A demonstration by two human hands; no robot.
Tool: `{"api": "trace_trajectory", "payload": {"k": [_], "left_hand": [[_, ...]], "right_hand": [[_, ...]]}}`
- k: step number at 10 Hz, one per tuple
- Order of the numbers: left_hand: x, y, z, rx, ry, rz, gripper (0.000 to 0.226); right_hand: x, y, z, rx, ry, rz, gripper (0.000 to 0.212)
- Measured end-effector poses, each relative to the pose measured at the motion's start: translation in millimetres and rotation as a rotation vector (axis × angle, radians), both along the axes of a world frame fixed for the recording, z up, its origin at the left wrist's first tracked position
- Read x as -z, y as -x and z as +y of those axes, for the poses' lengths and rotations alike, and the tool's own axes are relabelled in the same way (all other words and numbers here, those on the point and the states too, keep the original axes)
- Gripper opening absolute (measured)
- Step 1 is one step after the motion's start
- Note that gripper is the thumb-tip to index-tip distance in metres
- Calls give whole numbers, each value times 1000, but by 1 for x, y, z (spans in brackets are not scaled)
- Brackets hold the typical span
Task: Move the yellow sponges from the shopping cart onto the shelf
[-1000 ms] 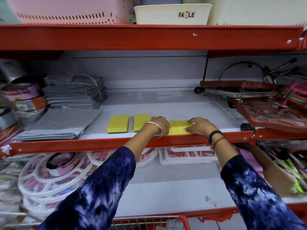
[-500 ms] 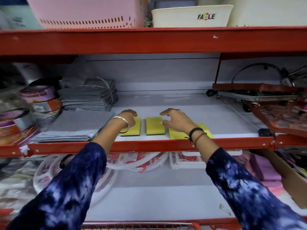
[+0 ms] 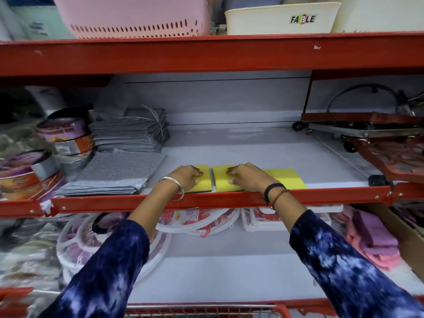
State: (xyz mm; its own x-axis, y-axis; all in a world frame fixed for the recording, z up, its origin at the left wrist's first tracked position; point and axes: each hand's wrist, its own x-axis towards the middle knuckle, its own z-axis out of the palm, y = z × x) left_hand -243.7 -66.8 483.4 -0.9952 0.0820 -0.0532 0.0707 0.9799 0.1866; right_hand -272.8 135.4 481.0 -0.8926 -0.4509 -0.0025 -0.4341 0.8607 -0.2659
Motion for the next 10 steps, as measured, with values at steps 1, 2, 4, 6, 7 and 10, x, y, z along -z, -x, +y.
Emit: {"api": "trace_trajectory", "payload": {"k": [1, 2, 4, 6, 7, 10], "left_hand": [[4, -5, 5, 17, -11, 31, 43], [8, -8, 8, 28, -17, 45, 43], [10, -12, 18, 41, -41, 53, 46], [9, -14, 26, 24, -64, 65, 45], [12, -15, 26, -5, -94, 80, 44], [4, -26, 29, -8, -129, 113, 40]], "right_hand": [[-1, -12, 6, 5, -7, 11, 46], [-1, -22, 12, 14, -2, 44, 46], [2, -29, 17, 61, -1, 105, 46], [3, -28, 18, 99, 162, -28, 49], [3, -27, 18, 113, 179, -45, 49], [4, -35, 19, 110, 186, -5, 47]]}}
